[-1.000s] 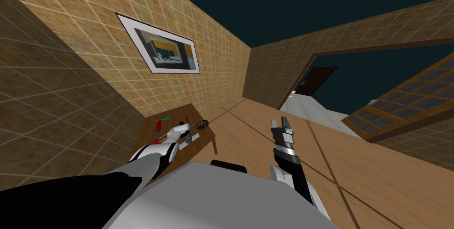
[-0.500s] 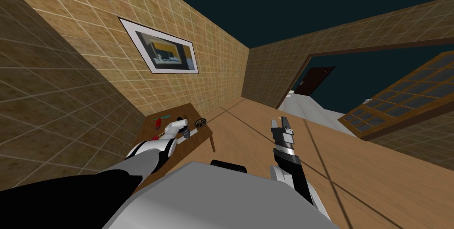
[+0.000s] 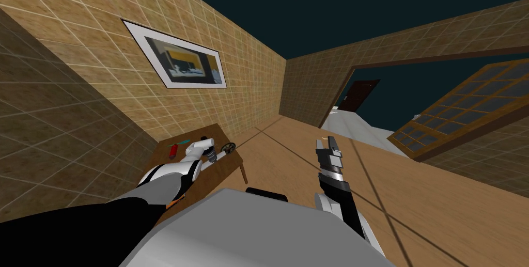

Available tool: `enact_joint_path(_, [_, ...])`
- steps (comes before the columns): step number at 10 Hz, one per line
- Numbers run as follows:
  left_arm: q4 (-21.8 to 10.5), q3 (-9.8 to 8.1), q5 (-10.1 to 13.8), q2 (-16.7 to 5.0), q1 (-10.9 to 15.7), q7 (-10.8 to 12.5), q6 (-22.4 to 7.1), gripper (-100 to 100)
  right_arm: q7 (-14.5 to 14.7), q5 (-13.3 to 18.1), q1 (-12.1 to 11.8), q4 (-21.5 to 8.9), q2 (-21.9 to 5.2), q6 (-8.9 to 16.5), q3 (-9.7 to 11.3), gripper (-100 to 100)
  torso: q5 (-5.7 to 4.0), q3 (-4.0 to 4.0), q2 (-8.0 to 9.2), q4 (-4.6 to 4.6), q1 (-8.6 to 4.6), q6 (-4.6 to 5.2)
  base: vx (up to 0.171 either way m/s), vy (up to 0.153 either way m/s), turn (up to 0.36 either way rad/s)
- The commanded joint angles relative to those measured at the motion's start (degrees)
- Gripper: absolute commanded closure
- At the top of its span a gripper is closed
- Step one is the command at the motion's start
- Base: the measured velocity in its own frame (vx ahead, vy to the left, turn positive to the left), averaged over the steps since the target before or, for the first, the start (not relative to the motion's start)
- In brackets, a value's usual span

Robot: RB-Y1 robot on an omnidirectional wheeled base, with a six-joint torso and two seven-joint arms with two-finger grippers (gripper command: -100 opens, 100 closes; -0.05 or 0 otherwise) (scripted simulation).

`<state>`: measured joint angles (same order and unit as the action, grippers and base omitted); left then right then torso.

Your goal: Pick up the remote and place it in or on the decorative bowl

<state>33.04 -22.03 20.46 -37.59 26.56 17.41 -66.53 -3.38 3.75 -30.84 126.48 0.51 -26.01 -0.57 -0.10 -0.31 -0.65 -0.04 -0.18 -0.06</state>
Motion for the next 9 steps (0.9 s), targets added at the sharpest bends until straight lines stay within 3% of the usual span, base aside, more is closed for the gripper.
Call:
enact_joint_path(1, [0.44, -0.39, 0.18, -0.55, -0.63, 0.49, -1.62, 100, 0.00, 0.00, 0.00, 0.00, 0.00, 0.00, 0.00, 0, 0.00, 0.00, 0.00, 0.00, 0.00, 0.00, 0.178, -0.020, -0.054])
enact_joint_path(6, [0.23, -1.53, 2.63, -2.32, -3.75, 0.81, -6.15, 100, 0.00, 0.00, -0.01, 0.00, 0.00, 0.00, 0.00, 0, 0.05, -0.20, -0.26, -0.14, 0.02, 0.02, 0.210, 0.000, -0.079])
enact_joint_path(9, [0.89, -1.89, 4.95, -3.54, -3.81, 0.39, -8.42, 100, 0.00, 0.00, -0.01, 0.00, -0.01, 0.00, -0.01, 0, 0.07, -0.23, -0.36, -0.11, 0.40, 0.05, 0.196, 0.077, -0.048])
